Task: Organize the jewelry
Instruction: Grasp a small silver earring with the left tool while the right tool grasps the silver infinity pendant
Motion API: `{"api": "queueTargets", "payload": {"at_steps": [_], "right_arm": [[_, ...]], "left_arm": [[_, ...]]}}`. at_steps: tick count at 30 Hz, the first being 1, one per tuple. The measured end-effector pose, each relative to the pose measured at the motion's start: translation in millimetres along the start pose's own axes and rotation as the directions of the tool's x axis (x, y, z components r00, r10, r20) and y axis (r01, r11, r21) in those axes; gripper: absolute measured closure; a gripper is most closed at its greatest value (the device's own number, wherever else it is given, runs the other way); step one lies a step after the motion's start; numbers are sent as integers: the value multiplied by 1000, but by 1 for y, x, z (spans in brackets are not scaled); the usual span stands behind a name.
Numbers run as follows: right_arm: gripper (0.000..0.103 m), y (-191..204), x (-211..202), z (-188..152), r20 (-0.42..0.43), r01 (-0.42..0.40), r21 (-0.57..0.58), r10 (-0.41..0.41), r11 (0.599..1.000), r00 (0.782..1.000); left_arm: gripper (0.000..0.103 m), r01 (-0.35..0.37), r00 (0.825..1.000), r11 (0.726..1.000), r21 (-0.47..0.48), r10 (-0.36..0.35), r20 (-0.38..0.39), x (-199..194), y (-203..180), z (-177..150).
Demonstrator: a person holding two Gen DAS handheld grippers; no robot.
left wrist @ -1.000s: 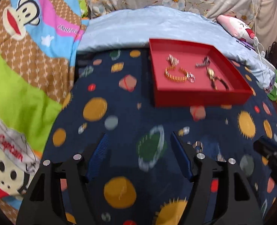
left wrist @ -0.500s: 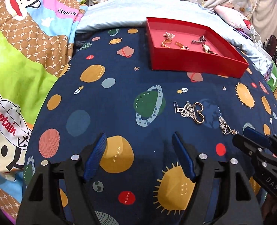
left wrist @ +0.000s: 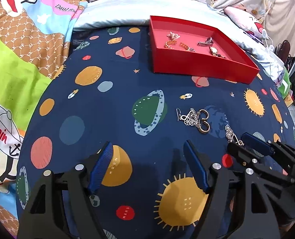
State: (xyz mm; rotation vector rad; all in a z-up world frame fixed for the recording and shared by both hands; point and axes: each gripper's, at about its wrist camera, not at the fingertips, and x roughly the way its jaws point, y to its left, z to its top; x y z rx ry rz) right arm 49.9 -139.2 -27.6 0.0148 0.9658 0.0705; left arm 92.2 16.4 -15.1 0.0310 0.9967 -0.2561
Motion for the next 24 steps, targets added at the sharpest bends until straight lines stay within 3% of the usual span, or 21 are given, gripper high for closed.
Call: {"api": "queueTargets", "payload": {"at_steps": [4, 5, 9, 19, 24], "right_arm": [[86, -10, -2, -2, -5, -15, 41, 15, 999, 1000], [96, -11, -2, -2, -8, -7, 48, 8, 999, 1000], [99, -25, -4, -5, -19, -44, 116, 47, 992, 999], [99, -29, -5, -6, -24, -58, 147, 62, 987, 998], [99, -31, -4, -4, -24, -71, 159, 76, 985, 997]], "left_arm": [[33, 27, 1000, 1000, -6, -27, -6, 6, -3, 5], [34, 31, 1000, 1000, -5, -31, -7, 8, -4, 7], [38, 53, 999, 999, 5, -53, -14, 17, -11, 13], [53, 66, 998, 997, 28, -66, 6, 33, -24, 28], [78, 87, 996, 995, 58, -88, 11, 35, -35, 30]]}}
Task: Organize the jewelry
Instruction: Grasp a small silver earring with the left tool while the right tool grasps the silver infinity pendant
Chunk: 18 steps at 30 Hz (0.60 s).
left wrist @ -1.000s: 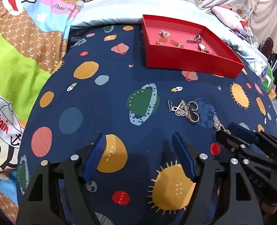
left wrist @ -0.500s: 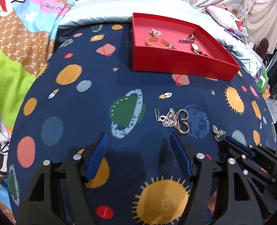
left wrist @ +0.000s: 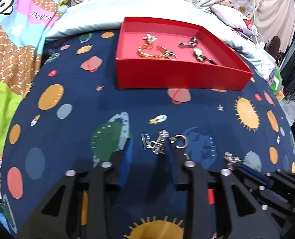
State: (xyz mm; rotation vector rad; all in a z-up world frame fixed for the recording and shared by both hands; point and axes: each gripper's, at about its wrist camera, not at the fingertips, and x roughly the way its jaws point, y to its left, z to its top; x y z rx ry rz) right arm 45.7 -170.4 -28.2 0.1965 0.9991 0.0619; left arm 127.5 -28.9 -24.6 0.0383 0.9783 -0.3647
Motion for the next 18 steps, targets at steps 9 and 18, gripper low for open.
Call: {"api": "queueTargets", "payload": {"at_steps": [9, 18], "right_arm": [[99, -2, -2, 3, 4, -6, 12, 6, 1000, 1000], [102, -2, -23, 12, 55, -15, 14, 14, 1000, 998]], "left_arm": [[103, 40, 999, 999, 4, -40, -1, -2, -2, -1], [103, 71, 997, 997, -22, -70, 31, -27, 7, 1]]}}
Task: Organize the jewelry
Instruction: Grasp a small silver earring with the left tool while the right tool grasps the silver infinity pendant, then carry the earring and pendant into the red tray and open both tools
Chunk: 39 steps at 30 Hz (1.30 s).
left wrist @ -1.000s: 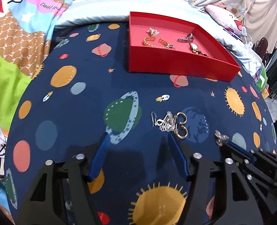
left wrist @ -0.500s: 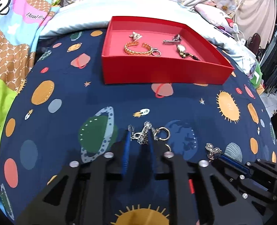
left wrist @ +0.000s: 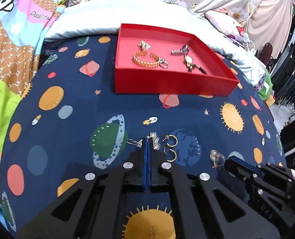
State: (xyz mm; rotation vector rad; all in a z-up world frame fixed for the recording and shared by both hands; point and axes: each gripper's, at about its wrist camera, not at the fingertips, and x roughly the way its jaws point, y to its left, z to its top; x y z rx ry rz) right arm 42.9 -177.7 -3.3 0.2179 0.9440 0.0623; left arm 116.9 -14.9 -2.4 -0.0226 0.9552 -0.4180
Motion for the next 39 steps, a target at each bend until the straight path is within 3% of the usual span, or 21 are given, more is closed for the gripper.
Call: {"api": "queueTargets", "payload": {"at_steps": [10, 14, 15, 18, 19, 27, 30, 32, 39], "right_arm": [[103, -1, -32, 18, 80, -9, -1, 9, 1000, 997], [102, 1, -25, 14, 43, -12, -32, 13, 999, 999], [99, 1, -24, 12, 41, -5, -37, 7, 999, 999], [71, 5, -12, -1, 15, 21, -62, -20, 998, 1000], [68, 6, -9, -4, 8, 35, -72, -34, 997, 999], [68, 2, 15, -18, -47, 40, -71, -44, 997, 998], [76, 3, 15, -18, -45, 65, -80, -69, 995, 997], [88, 0, 15, -18, -53, 54, -63, -57, 997, 997], [90, -3, 8, -14, -38, 38, -31, -40, 999, 998]], "left_arm": [[103, 28, 998, 1000, -1, -28, 62, -43, 3, 13], [103, 31, 996, 999, 9, -31, 85, -53, 1, 17], [103, 35, 996, 999, 10, -36, 87, -55, 1, 17], [103, 39, 995, 999, 13, -40, 92, -58, -1, 17], [103, 36, 995, 999, 15, -37, 92, -58, -2, 17], [103, 40, 997, 999, 14, -40, 69, -52, -4, 11], [103, 39, 997, 999, 11, -40, 63, -51, -4, 9], [103, 39, 998, 999, 10, -39, 58, -49, -4, 9], [103, 32, 998, 999, 17, -33, 48, -47, -6, 7]]}}
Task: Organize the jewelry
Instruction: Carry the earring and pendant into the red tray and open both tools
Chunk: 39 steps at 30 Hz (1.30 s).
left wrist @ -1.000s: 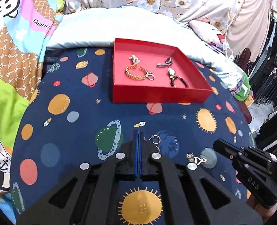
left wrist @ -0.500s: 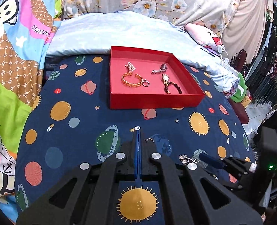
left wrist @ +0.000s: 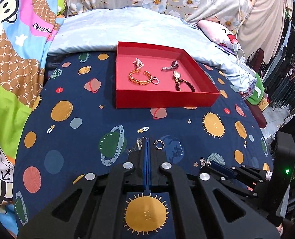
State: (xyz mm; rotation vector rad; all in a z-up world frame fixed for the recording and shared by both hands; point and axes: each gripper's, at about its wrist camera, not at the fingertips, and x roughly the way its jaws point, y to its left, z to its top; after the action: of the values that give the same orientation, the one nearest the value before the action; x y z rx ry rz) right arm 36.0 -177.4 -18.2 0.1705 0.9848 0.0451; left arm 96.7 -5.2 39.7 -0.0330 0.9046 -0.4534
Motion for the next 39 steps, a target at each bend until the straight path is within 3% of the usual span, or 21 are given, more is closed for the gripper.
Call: {"api": "queueTargets", "payload": {"at_steps": [14, 23, 31, 39], "right_arm": [[90, -4, -40, 60, 152, -30, -15, 32, 999, 988], [90, -15, -36, 132, 228, -54, -25, 59, 998, 972], [90, -18, 13, 197, 203, -95, -27, 98, 995, 974], [89, -22, 72, 223, 145, -89, -16, 90, 996, 985]], "left_arm": [[103, -2, 999, 1000, 31, 0, 43, -6, -6, 25], [103, -6, 992, 998, 56, -1, 127, 1, -13, 81], [103, -33, 985, 996, 87, 17, 172, 43, -20, 143], [103, -27, 991, 997, 79, 16, 131, 103, -10, 180]]}}
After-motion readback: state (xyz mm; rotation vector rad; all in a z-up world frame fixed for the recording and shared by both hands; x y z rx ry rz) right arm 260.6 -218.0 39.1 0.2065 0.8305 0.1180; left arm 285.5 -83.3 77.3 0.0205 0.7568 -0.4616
